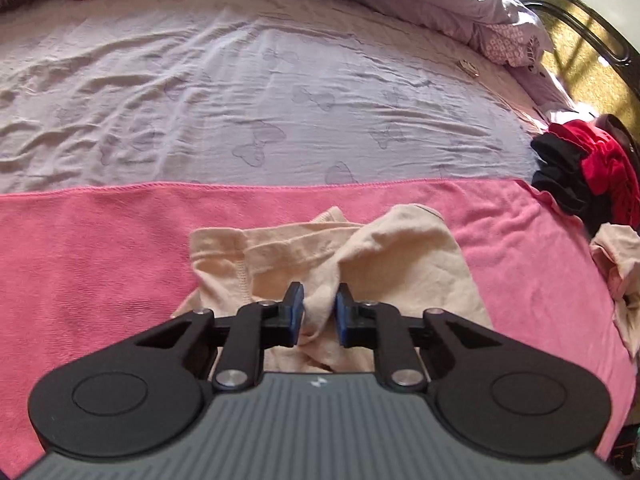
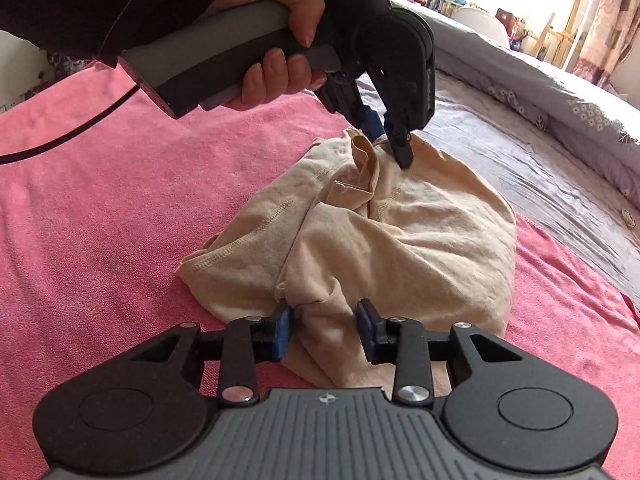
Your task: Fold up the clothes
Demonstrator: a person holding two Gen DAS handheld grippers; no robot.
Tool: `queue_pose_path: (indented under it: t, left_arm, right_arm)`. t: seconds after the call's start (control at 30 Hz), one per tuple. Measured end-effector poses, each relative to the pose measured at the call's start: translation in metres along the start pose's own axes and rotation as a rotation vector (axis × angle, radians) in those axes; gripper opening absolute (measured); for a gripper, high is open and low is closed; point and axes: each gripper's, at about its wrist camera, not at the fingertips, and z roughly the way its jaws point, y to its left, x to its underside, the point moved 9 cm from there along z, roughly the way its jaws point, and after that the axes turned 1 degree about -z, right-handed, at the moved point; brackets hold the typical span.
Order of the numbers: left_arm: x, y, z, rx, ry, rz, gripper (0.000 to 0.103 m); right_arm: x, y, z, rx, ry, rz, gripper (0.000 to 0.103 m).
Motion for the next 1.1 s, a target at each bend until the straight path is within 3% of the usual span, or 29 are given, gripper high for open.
queue_pose_path:
  t: [0.07,0.27,0.47,0.53,0.57,0.63,0.67,0.8,1.1]
  left_arm:
    - [0.001,0.004,0.001,-0.038,0.004,0.004,0.057]
    - [0.004,0.007,0.018,-0.002,0.044,-0.082,0.06]
    - [-0.003,0.0,0.03,-0.014,0.029,-0.068,0.058]
    - [-0.003,-0.003,0.03,-0.008,0.023,-0.046,0.052]
    - [-0.003,-0.005,0.03,-0.008,0.018,-0.036,0.044]
    - [-0.002,-0.006,0.028,-0.007,0.009,-0.026,0.036]
    - [-0.002,-0.006,0.028,-0.001,0.005,-0.024,0.027]
    - [-0.003,-0.008,0.021,0.024,-0.012,-0.023,0.008]
    - [-0.021,-0.017,-0.005,0.075,-0.044,0.0,0.003]
  right_arm:
    - [0.0,-0.001,0.0,-0.001,-0.002,0.004,0.038]
    - [-0.003,0.0,0.002,-0.001,-0.002,-0.005,0.043]
    - [-0.004,0.0,0.003,0.005,-0.024,-0.009,0.043]
    - [-0.004,0.001,0.005,0.003,-0.027,-0.014,0.043]
    - [-0.005,0.001,0.006,0.001,-0.025,-0.015,0.043]
    - [-0.005,0.001,0.007,-0.003,-0.02,-0.017,0.031]
    - [-0.005,0.0,0.007,-0.002,-0.019,-0.017,0.023]
    - [-0.009,-0.009,0.002,0.004,-0.03,0.029,0.012]
    - [-0.028,-0.018,-0.029,-0.08,-0.075,0.128,0.009]
